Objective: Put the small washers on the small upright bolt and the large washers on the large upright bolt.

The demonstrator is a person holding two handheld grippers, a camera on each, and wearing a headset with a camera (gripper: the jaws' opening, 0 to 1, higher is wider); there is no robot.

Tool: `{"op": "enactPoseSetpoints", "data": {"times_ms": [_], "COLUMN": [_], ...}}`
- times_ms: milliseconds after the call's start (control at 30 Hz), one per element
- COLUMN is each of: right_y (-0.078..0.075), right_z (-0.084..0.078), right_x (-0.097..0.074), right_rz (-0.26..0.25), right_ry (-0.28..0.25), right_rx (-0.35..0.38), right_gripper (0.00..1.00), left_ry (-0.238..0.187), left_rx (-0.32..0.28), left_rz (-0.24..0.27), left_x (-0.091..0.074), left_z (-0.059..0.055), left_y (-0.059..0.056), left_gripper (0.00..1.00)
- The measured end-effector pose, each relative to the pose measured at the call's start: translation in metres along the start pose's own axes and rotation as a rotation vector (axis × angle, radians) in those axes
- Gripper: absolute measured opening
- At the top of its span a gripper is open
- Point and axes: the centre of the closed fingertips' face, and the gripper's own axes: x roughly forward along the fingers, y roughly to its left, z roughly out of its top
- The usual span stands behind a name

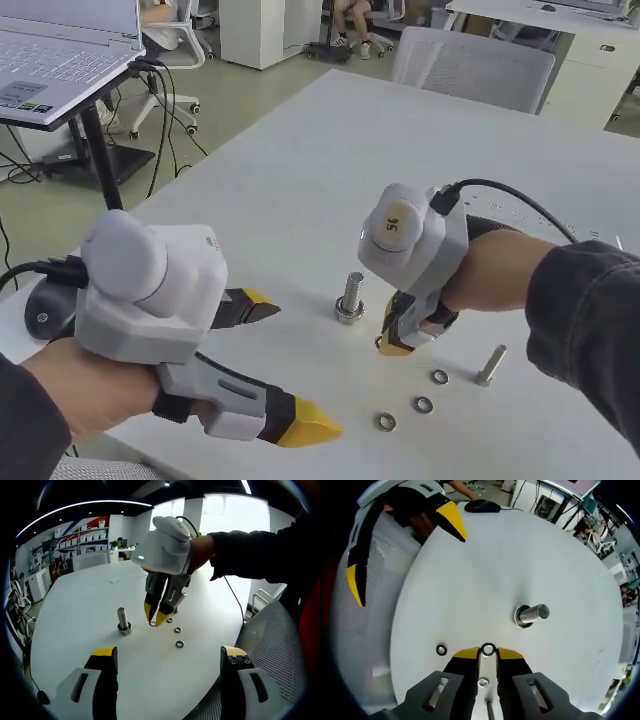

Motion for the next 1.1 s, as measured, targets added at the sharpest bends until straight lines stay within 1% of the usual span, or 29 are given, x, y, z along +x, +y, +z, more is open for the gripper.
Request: {"op": "enactPoseSetpoints", "data": {"times_ms": [233,433,767,1100], "right_y": [-0.012,-0.022,-0.031,-0.036], "right_z": [-0.008,-0.021,-0.040,-0.058], "right_x": [-0.010,-0.018,-0.029,-0.044], "right_rz": [-0.028,-0.049,-0.073,-0.098], "right_ry": [-0.009,-0.007,-0.002,0.008], "right_rx": [0.037,0.070,0.110,0.145], "right_gripper": [0.13,0.13,0.13,0.13], "left_ry": [0.002,0.003,0.005,0.002], "left_rx": [0.002,0.003,0.005,0.006], "left_rz": [-0.002,-0.004,-0.007,-0.009], "left_x": [0.000,0.001,0.002,0.002], "left_z": [0.000,-0.001,-0.001,-0.001], "left_y": [0.000,0.000,-0.001,-0.003], "left_gripper": [0.84,0.84,0.84,0.84]}}
